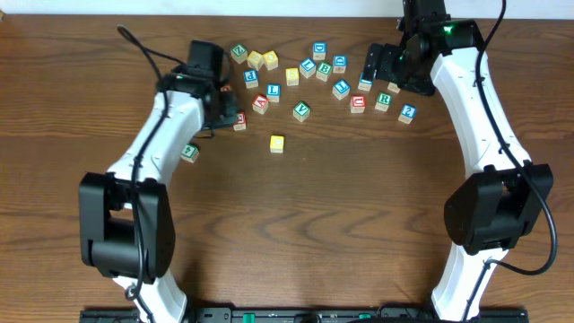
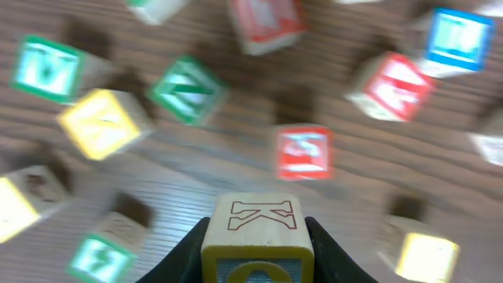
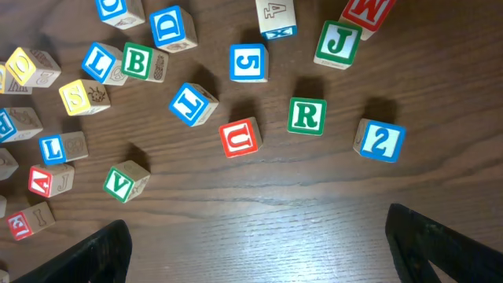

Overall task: Spell out CORL
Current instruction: 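Carry the O block with the left gripper beside the C block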

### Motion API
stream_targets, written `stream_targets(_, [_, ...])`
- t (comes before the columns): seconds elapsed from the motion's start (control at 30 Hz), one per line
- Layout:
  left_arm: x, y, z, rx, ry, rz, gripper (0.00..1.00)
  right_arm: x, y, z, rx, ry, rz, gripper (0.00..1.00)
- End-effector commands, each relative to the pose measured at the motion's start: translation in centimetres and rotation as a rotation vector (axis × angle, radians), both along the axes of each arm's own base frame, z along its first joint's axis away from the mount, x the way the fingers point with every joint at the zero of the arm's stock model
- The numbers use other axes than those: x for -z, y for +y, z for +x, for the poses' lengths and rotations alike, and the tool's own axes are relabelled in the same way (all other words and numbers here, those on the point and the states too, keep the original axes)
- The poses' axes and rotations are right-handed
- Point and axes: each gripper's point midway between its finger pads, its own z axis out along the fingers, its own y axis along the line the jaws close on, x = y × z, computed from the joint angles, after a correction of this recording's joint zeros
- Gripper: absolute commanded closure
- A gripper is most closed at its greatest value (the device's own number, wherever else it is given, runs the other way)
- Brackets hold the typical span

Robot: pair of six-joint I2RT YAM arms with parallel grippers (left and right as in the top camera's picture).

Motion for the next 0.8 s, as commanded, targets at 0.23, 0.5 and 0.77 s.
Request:
stream_targets(0.23, [-1.2,-10.4,-1.7,0.167,-0.058,-0.049,0.69,0.0,-0.1,-0.2,-0.011,0.005,-0.031,0.01])
stream_targets(0.5, [0.9,-14.6,-2.6,0.244,-0.053,-0.036,0.69,0.3,-1.1,-0.7,0.006,0.027,-0.078,0.01])
stream_targets(0.77, [4.2,-15.6,-3.4,0.271,0.007,-0.011,0.69,0.3,-1.1,-0.8,0.003,0.035,-0.080,0.01])
